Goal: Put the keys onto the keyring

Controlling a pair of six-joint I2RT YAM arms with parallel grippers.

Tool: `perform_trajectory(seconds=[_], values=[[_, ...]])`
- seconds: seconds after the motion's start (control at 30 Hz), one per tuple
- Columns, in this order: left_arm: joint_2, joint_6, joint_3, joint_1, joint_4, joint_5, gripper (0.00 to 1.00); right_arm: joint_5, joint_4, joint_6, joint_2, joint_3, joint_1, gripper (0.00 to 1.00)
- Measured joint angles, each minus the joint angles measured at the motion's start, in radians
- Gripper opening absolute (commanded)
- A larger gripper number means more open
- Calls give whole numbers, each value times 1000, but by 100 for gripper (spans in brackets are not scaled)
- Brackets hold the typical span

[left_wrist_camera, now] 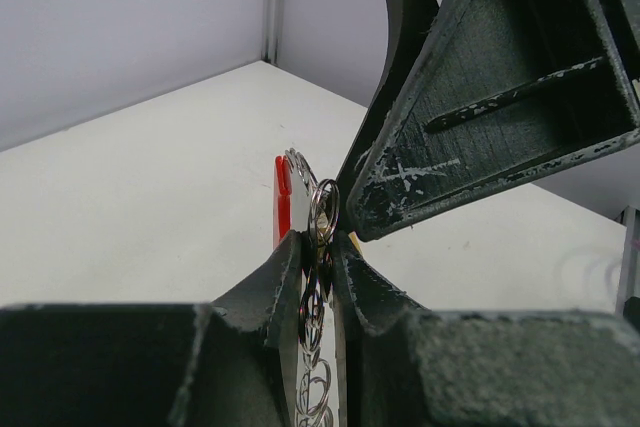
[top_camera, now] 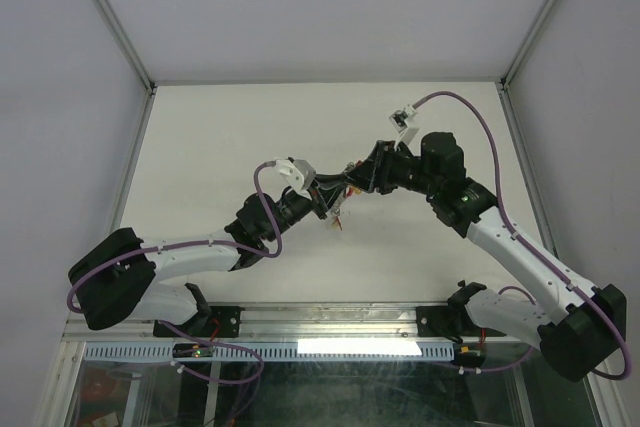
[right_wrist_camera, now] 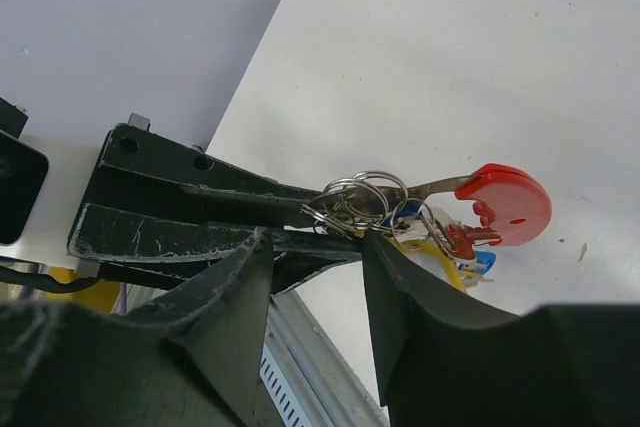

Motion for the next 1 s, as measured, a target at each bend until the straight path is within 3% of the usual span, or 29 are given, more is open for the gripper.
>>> perform_trajectory(seconds=[0.67,1.0], values=[[0,-5,0,6,15,4,0,-8,31,3,-2,-10,-11,16],[1,-8,0,13,15,6,0,-56,50,-2,-23,-26,-6,17]])
